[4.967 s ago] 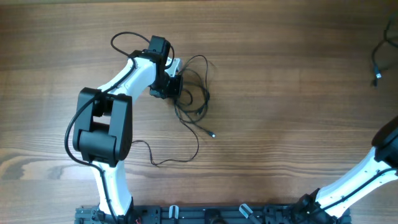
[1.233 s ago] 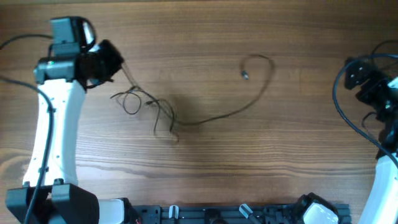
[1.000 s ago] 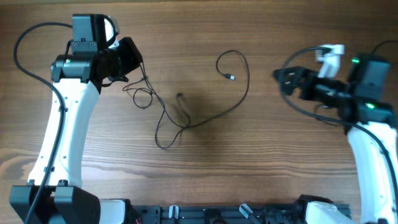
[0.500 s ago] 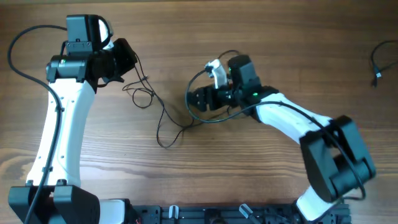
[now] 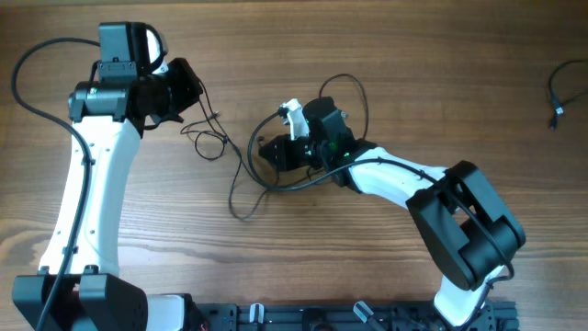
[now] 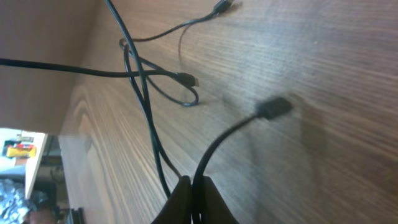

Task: Untangle cables

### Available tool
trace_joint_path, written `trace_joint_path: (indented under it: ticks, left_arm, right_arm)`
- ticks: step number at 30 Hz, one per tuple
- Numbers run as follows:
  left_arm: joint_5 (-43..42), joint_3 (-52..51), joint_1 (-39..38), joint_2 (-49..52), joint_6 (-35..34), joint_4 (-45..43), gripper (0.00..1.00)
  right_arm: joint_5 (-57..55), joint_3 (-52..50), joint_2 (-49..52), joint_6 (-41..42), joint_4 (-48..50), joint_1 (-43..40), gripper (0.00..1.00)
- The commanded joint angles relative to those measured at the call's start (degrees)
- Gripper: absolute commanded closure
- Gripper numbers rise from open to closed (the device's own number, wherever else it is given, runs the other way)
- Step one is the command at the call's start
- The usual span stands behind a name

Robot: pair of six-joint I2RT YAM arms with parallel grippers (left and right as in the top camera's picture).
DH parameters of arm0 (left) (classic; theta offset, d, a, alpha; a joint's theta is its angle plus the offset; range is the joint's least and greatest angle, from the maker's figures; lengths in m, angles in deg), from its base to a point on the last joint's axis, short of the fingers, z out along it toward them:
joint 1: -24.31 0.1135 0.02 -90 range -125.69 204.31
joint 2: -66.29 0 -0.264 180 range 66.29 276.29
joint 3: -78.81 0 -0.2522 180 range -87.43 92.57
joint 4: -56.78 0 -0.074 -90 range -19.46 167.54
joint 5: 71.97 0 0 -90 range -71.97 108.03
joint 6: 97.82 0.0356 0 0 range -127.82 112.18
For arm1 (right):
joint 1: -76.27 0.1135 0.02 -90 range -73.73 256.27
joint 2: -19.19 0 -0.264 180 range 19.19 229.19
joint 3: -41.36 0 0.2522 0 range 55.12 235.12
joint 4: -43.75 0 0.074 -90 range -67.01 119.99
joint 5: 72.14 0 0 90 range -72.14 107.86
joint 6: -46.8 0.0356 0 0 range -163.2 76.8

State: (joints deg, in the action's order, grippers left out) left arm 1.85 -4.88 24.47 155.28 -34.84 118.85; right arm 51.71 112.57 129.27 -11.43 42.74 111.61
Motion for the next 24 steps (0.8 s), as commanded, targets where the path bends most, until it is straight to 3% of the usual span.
trace_joint_path:
  ticks: [1,4,6,8,12,14,16,18,20,24]
  left_arm:
    - [2.5,-0.1,0.2,-0.2,0.9,0.6,0.96]
    - [14.8,-0.1,0.3,-0.2,0.5,7.0,0.96]
    - [25.9,-0.1,1.3,-0.2,-5.9,11.8,0.96]
    - [32.5,-0.1,3.6,-0.2,-13.4,15.0,0.96]
    - [32.8,-0.1,10.4,-0.1,-21.6,15.4,0.96]
    - [32.7,-0.1,15.6,-0.1,-23.3,15.6,0.96]
    - [32.2,-0.2,18.8,-0.1,-23.4,15.7,0.96]
    - [29.6,-0.2,21.8,-0.1,-23.4,15.7,0.96]
    - [22.8,-0.3,23.3,-0.1,-23.4,15.6,0.96]
    - [18.3,-1.0,21.0,0.0,-23.4,14.7,0.96]
  right_arm:
    - [6.6,1.1,0.0,-6.6,1.6,-0.9,0.96]
    - [9.2,5.0,-8.7,-4.3,1.4,-12.5,0.96]
    - [9.3,6.2,-16.9,1.8,1.0,-23.7,0.96]
    - [7.5,6.3,-24.8,1.7,-4.1,-35.7,0.96]
    - [0.0,6.3,-32.9,-4.0,-19.4,-53.7,0.96]
    - [-3.1,6.3,-35.1,-4.8,-26.9,-66.1,0.96]
    - [-3.0,6.3,-35.3,-4.7,-31.2,-73.2,0.96]
    - [-2.5,6.2,-35.3,-5.2,-36.1,-77.1,0.96]
    - [-0.8,6.2,-35.3,-12.1,-40.4,-76.4,0.96]
    - [-2.4,6.0,-34.9,-23.4,-47.6,-65.0,0.96]
